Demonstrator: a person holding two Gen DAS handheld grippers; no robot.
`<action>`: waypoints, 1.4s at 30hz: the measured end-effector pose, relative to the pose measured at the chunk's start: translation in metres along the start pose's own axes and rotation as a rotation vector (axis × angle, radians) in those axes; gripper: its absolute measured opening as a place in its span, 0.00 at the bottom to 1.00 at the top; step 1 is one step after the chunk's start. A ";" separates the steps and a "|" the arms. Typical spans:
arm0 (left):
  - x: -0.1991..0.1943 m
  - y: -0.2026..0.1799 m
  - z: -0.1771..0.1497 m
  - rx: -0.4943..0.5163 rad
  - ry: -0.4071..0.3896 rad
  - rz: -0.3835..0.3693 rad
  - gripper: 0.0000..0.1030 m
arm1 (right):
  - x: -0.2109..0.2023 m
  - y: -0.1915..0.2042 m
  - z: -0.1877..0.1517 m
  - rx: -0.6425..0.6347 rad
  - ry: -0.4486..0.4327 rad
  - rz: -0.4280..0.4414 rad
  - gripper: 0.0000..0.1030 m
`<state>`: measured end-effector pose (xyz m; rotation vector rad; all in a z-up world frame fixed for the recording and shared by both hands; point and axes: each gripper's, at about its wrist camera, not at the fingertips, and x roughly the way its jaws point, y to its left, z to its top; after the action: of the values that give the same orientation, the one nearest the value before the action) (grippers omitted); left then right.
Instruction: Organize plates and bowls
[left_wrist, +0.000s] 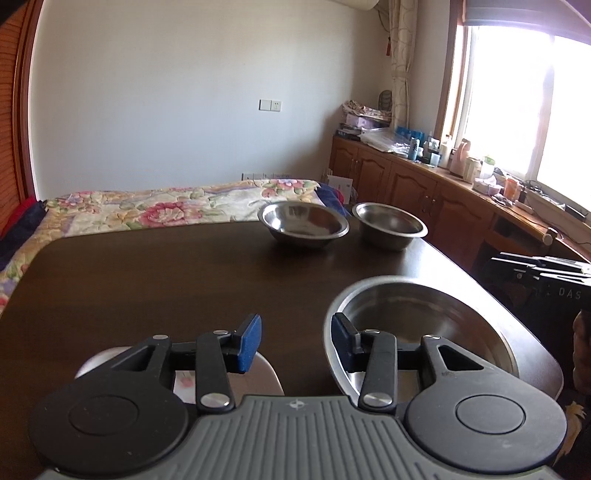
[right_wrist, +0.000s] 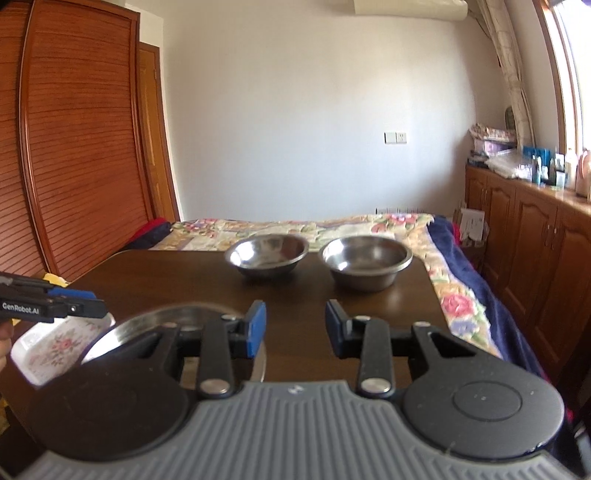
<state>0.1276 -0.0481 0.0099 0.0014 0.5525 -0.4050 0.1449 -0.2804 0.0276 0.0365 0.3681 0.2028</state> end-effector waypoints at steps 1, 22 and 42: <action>0.001 0.002 0.003 -0.001 -0.003 0.003 0.43 | 0.002 0.000 0.002 -0.009 -0.002 0.000 0.36; 0.074 0.019 0.071 0.107 0.025 0.051 0.45 | 0.116 -0.003 0.061 -0.190 0.146 0.130 0.37; 0.179 0.029 0.105 0.014 0.152 0.034 0.42 | 0.202 0.004 0.074 -0.268 0.257 0.112 0.37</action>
<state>0.3306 -0.0991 0.0054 0.0558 0.6990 -0.3773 0.3552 -0.2355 0.0251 -0.2354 0.5923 0.3679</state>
